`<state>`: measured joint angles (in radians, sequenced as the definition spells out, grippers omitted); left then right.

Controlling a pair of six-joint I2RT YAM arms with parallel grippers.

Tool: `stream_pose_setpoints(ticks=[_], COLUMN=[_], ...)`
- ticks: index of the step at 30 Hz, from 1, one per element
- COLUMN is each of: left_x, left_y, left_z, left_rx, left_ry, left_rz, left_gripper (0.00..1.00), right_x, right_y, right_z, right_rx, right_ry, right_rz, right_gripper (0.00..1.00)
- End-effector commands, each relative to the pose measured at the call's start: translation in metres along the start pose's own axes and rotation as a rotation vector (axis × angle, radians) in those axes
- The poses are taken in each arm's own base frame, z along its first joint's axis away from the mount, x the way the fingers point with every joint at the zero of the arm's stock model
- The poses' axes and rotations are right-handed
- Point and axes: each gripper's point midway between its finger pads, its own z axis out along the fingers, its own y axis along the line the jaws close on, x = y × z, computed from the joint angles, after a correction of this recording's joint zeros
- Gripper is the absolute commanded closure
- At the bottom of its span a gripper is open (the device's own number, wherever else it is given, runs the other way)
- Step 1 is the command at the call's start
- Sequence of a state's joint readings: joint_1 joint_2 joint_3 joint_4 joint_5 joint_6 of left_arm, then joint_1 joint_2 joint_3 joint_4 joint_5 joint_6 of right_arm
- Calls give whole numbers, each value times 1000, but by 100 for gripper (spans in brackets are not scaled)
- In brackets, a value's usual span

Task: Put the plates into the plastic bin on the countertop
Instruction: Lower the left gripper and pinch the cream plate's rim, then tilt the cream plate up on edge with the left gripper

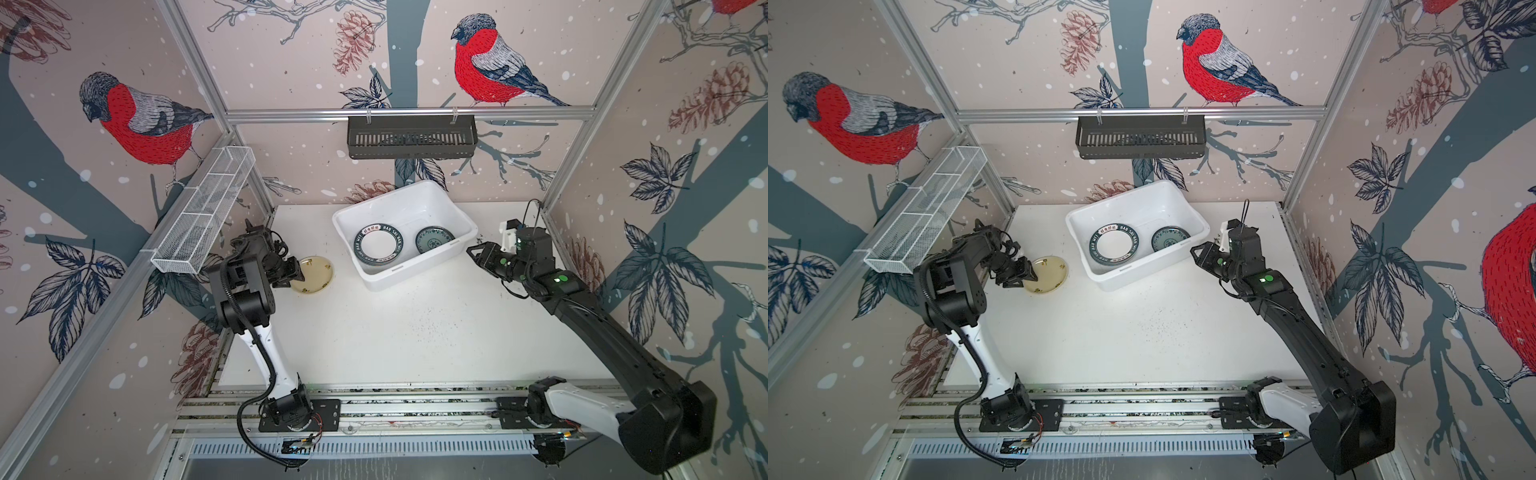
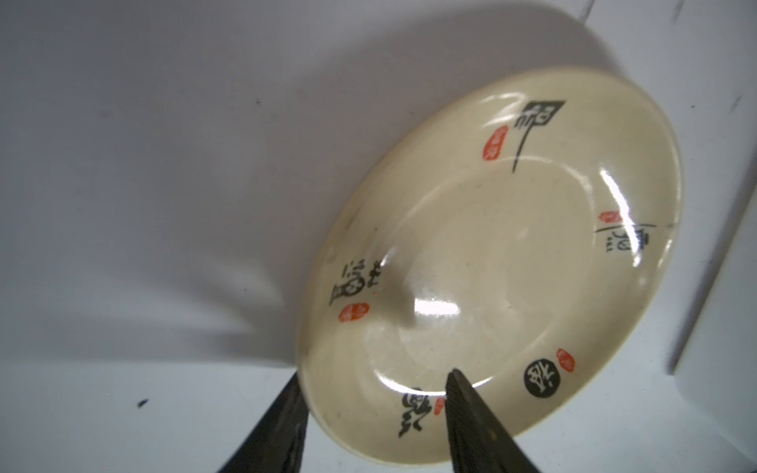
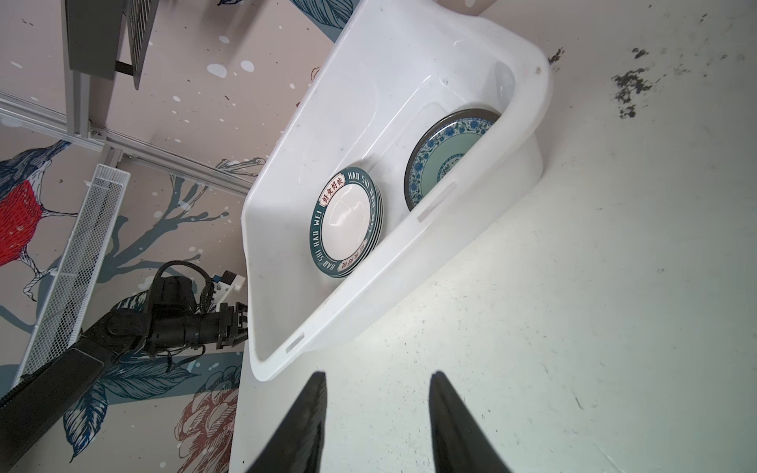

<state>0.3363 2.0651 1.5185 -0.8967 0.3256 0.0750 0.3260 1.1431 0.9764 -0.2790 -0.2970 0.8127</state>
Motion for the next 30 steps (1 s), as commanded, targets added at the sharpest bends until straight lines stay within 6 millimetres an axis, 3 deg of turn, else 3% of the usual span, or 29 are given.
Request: stream_pose_setpoints(ticks=[1, 6, 16, 30], left_x=[4, 5, 6, 5], left_y=[-8, -13, -20, -23], left_z=[2, 6, 13, 18], left_rx=[55, 92, 149, 213], left_ry=[17, 25, 38, 45], left_rz=[-14, -22, -51, -100], left_gripper=[51, 60, 63, 80], right_x=[-6, -9, -15, -18], right_y=[5, 8, 15, 25], right_z=[0, 1, 6, 13], right_rx=[-9, -12, -11, -10], right_ry=[-16, -16, -7, 11], right_rz=[-3, 1, -1, -12], right_gripper=[57, 57, 58, 58])
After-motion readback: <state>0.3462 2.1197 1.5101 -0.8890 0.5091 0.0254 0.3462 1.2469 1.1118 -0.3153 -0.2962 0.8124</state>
